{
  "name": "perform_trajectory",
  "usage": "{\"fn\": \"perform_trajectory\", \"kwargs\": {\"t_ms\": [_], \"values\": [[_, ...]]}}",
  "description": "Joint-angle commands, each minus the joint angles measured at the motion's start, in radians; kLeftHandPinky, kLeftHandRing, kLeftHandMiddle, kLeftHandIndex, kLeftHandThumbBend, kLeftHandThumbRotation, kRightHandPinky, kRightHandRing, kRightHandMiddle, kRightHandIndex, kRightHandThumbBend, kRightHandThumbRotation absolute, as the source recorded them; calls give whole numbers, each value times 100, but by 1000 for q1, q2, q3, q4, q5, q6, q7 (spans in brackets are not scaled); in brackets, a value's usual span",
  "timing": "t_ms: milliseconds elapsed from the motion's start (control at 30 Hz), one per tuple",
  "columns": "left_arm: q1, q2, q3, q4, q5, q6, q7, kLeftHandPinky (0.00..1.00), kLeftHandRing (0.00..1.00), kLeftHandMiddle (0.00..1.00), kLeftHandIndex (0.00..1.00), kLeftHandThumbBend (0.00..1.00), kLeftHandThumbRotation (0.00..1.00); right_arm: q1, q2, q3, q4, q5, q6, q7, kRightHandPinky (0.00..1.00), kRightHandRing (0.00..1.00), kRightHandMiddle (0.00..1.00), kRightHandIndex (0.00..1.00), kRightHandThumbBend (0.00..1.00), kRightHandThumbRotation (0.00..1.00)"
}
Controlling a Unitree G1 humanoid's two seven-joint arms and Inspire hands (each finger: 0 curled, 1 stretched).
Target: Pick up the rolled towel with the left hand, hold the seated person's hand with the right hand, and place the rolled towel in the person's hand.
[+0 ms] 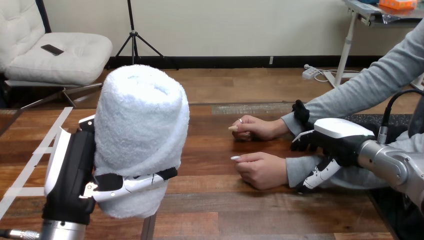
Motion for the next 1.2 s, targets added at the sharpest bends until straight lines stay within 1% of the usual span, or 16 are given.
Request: {"fn": "perform_trajectory", "kwargs": {"t_ms": [0,100,367,500,667,933,1167], "values": [[-56,-9,17,-62,-11,-34,2,26,30,36,37,60,0,-79,12,13,6,-10,-8,-44,66,76,78,77,100,35],[-57,-10,18,-60,-11,-38,1,25,30,36,38,59,0,-76,15,16,7,-6,-11,-45,65,75,77,77,100,35],[-56,-10,17,-56,-14,-44,-1,25,29,36,38,58,0,-69,27,21,5,-1,0,-30,63,74,76,75,100,33],[-56,-10,18,-53,-14,-48,-1,25,29,36,38,58,0,-65,31,25,3,-3,-6,-31,62,73,75,75,100,33],[-54,-12,18,-53,-16,-45,-1,24,29,36,38,58,0,-59,38,19,3,11,-11,-16,60,72,74,74,100,33],[-53,-12,18,-49,-18,-53,-3,24,29,36,38,58,0,-54,49,20,1,15,-2,2,57,68,72,72,100,33],[-51,-14,20,-49,-13,-57,0,24,29,36,38,57,0,-52,52,17,-2,20,-6,22,53,66,70,70,100,33]]}}
